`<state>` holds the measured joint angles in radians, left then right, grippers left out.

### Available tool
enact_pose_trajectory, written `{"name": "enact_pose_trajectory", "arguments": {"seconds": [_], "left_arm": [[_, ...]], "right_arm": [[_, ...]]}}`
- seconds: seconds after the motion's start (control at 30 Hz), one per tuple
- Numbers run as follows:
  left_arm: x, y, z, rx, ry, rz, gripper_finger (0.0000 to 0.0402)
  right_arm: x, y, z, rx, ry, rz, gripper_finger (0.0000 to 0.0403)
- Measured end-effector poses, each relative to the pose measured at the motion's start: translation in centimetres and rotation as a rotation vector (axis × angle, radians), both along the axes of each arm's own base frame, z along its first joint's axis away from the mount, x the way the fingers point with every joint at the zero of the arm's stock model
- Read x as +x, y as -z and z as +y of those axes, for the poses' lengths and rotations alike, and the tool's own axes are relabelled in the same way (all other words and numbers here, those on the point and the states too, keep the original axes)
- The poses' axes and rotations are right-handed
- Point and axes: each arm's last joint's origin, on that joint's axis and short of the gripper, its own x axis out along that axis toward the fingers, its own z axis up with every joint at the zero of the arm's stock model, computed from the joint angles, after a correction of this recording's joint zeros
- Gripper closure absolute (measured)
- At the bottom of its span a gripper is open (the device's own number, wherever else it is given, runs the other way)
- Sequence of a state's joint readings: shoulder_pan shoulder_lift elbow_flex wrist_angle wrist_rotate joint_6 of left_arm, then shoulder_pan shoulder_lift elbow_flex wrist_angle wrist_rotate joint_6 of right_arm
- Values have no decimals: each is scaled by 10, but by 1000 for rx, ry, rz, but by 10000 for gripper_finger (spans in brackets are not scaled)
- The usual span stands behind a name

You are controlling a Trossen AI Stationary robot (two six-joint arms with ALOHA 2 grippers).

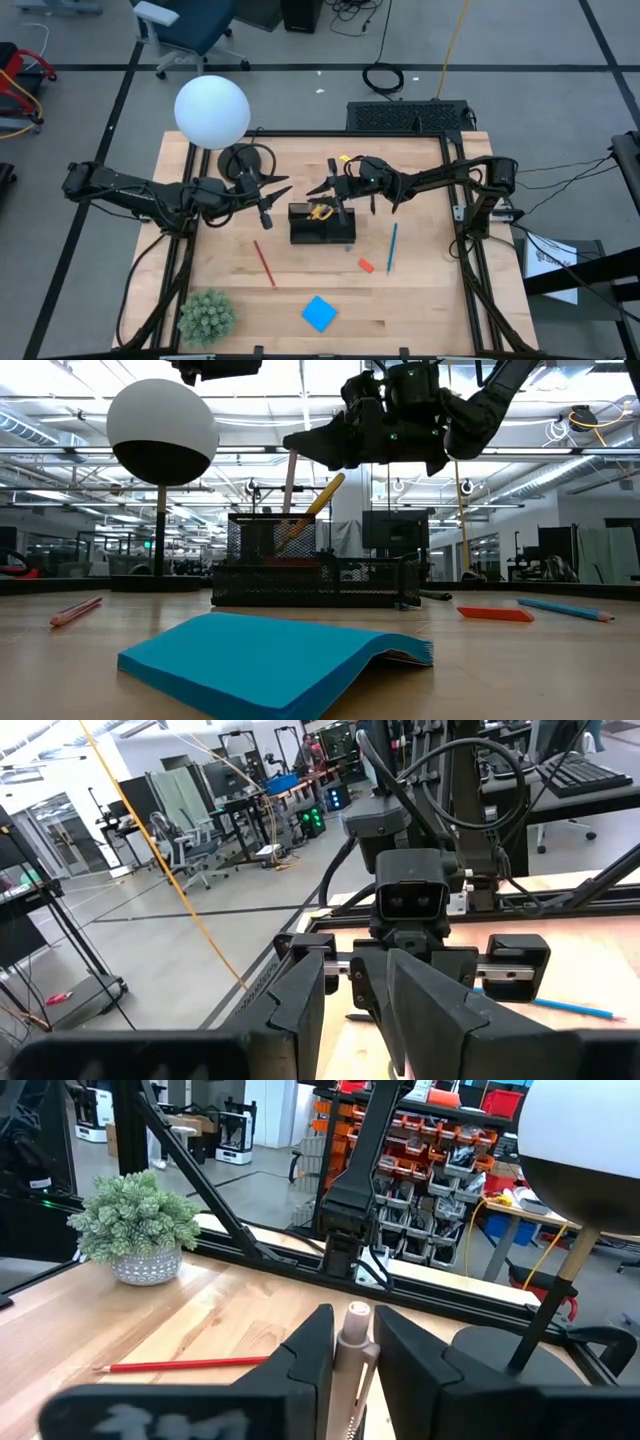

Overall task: Pick and place office supplies into organizer
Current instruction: Put the light pink pen into the desk organizer, then put the black pen into the desk organizer

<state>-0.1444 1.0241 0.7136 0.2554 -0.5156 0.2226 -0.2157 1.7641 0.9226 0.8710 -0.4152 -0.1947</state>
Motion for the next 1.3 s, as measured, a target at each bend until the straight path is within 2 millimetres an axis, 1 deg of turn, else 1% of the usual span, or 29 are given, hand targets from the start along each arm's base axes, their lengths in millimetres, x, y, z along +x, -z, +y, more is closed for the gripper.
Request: {"name": "enact_pose_trajectory", "arguments": {"seconds": [0.2,0.53,0.77,0.97,1.0,1.1,1.2,1.3], "left_arm": [[0,0,0,0,0,0,282],[0,0,0,7,0,3,282],[0,0,0,17,0,7,282],[0,0,0,18,-8,7,282],[0,0,0,18,-8,8,282],[0,0,0,33,-7,14,282],[0,0,0,38,-7,15,282],[0,0,0,53,-7,19,282]], "right_arm": [[0,0,0,0,0,0,323],[0,-2,0,-3,26,-7,286],[-7,-21,1,35,27,-27,280],[-22,-40,4,58,30,42,280],[-25,-43,5,52,38,54,280],[-35,-52,9,15,136,105,280],[-43,-57,15,-47,235,171,280],[-50,-60,21,-74,306,218,280]]}}
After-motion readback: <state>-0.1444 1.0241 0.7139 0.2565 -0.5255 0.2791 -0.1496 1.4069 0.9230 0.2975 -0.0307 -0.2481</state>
